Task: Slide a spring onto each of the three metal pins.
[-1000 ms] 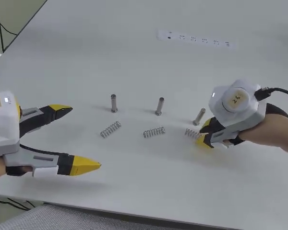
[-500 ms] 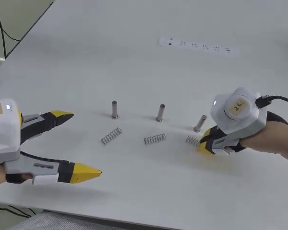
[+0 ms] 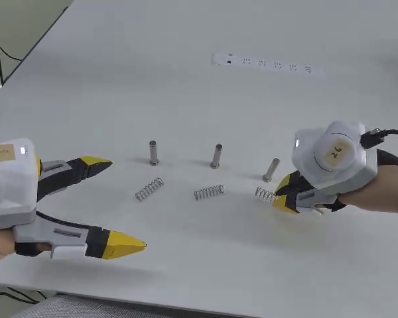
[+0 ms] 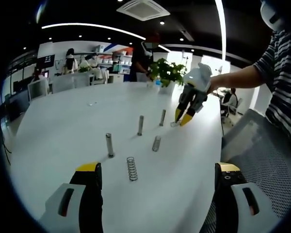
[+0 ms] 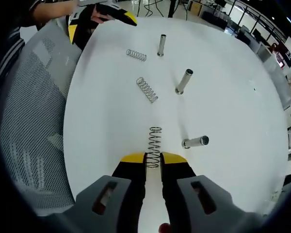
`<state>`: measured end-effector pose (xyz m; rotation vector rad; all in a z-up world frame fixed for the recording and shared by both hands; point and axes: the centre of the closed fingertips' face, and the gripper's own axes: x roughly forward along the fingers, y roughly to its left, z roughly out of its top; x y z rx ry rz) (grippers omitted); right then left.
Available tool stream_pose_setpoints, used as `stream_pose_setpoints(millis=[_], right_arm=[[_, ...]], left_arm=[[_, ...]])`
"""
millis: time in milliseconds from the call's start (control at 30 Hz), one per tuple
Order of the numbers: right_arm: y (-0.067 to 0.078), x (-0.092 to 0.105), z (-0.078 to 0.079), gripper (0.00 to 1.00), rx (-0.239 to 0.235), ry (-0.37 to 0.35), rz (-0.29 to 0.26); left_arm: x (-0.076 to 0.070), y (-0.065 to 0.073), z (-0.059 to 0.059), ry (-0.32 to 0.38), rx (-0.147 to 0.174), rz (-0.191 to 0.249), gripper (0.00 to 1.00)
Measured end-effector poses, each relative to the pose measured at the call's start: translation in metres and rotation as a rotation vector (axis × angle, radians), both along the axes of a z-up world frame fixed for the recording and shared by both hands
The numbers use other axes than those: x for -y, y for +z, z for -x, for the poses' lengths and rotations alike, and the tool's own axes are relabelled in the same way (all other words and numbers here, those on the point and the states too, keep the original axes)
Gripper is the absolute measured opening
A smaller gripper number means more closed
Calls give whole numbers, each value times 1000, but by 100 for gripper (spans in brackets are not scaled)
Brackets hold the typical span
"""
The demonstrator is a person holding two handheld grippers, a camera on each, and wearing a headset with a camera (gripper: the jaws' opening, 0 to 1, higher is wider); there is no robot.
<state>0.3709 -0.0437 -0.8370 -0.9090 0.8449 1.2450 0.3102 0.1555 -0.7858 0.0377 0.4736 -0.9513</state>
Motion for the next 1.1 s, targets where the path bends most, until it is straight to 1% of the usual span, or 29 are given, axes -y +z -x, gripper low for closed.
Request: stream_pose_setpoints(millis=[100,300,400,433,500,533,633,767,867,933,1033,1100], right_arm=[[9,-5,4,13,26,37,1],[24,-24,17,13,37,92,-29],[29,-32,22,13,40,108,-44],[31,-35,25,13,41,119,-50],[33,-39,28,13,44,132,-56],[34,-40,28,13,47,136,-57],[37,-44,33,13,49,152,-59],[40,-49,36,13,46,165,-65],[42,-52,39,13,48,176,-65],[44,-56,40,13,53,175,-69],[45,-62,43,13,45,173,-81],[45,-64,45,13,42,177,-79]], left_arm=[[6,2,0,-21,3,1,95],[15,2,-3,-55,4,0,94],[23,2,-3,-80,1,8,92],[27,2,-3,-88,-9,25,91],[31,1,-5,-98,-17,32,88],[33,1,-6,-101,-16,35,87],[43,5,-8,-128,-11,60,85],[54,5,-11,-162,-6,55,82],[64,8,-11,-190,0,68,80],[71,7,-9,-224,-8,68,75],[79,7,-10,-248,0,67,71],[83,8,-13,-254,9,68,69]])
